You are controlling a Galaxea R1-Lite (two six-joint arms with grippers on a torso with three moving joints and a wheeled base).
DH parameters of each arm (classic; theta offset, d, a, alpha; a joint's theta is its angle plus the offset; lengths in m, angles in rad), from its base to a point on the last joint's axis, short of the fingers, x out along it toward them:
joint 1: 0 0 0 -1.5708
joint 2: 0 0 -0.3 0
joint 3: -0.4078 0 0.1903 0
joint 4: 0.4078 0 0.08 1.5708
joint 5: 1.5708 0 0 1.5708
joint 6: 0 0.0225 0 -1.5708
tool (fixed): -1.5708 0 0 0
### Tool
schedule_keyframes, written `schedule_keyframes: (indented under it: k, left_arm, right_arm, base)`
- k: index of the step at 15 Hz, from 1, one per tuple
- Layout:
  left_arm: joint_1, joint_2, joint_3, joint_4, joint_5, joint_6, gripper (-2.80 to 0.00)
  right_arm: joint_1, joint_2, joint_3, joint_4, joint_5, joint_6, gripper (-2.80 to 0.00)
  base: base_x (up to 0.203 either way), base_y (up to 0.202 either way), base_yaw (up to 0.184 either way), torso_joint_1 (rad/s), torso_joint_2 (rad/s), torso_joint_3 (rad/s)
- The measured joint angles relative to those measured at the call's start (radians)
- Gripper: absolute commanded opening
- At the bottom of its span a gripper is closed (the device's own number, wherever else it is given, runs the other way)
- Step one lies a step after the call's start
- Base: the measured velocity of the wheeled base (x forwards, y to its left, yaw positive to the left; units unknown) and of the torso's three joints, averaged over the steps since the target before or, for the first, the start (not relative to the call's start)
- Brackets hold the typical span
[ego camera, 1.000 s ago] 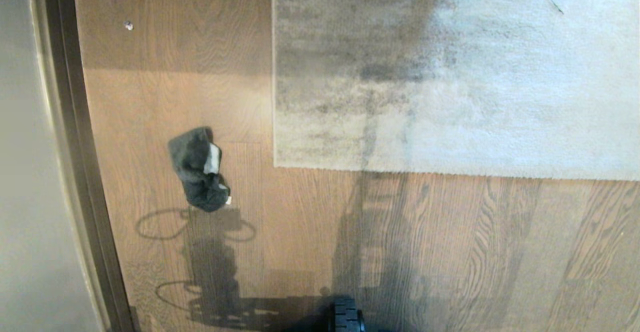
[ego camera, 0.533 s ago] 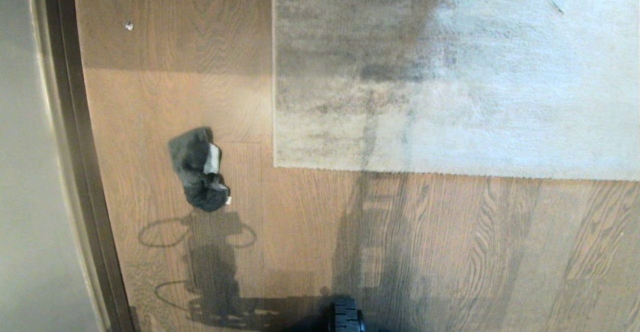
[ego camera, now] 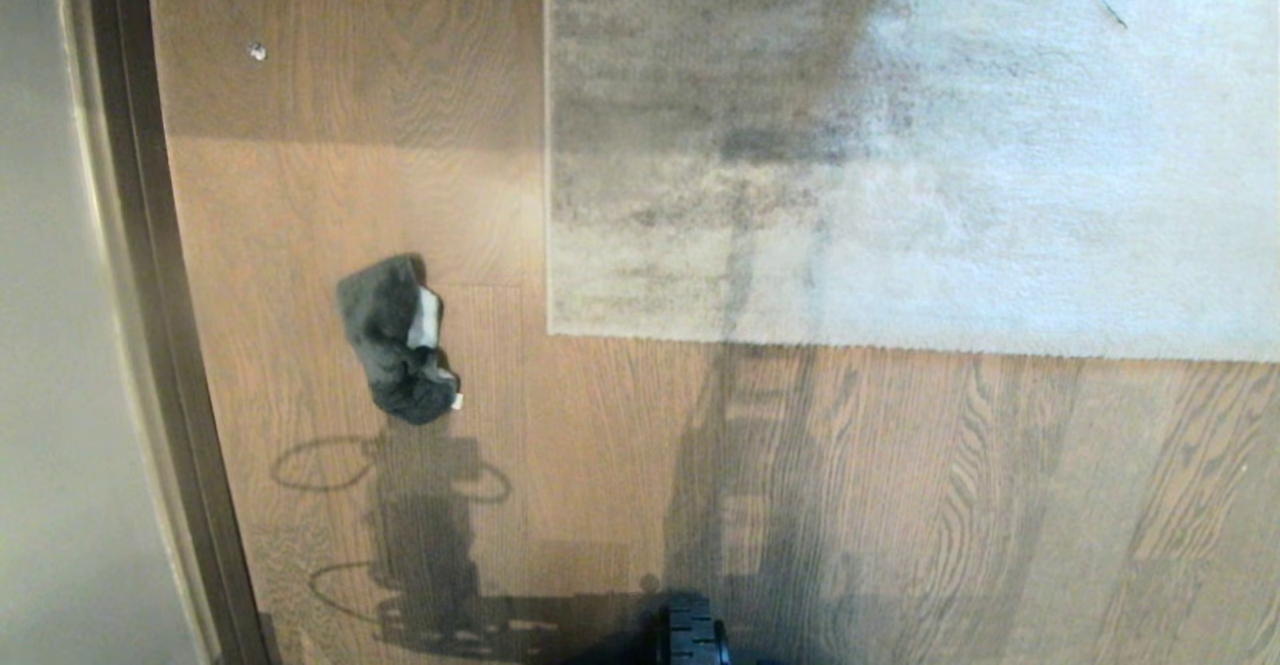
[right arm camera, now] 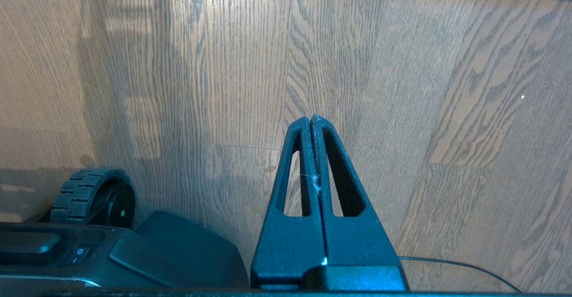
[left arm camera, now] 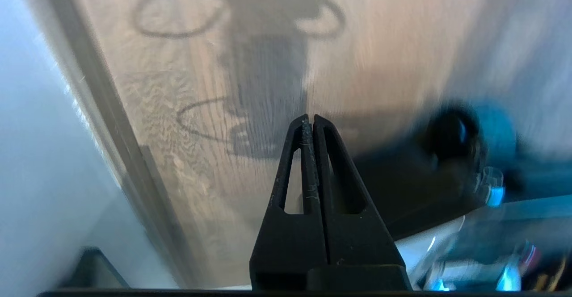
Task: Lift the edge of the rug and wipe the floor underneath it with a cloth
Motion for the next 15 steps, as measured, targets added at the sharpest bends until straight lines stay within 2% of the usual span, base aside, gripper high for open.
schedule_keyframes:
  k: [1,13,15]
  left_arm:
    - [-0.003,0.0,0.0,0.001,-0.012,0.019,-2.8]
    - [-0.005,0.0,0.0,0.001,-0.013,0.012,-2.8]
    - [0.027,0.003,0.0,0.001,-0.013,0.012,-2.8]
  right_arm:
    - [0.0,0.0,0.0,0.0,0.0,0.0,-2.8]
    - [0.0,0.0,0.0,0.0,0.0,0.0,-2.8]
    - [0.0,0.0,0.0,0.0,0.0,0.0,-2.8]
  base:
    - [0.0,0.0,0.0,0.0,0.0,0.0]
    - [0.0,0.0,0.0,0.0,0.0,0.0]
    - [0.0,0.0,0.0,0.0,0.0,0.0]
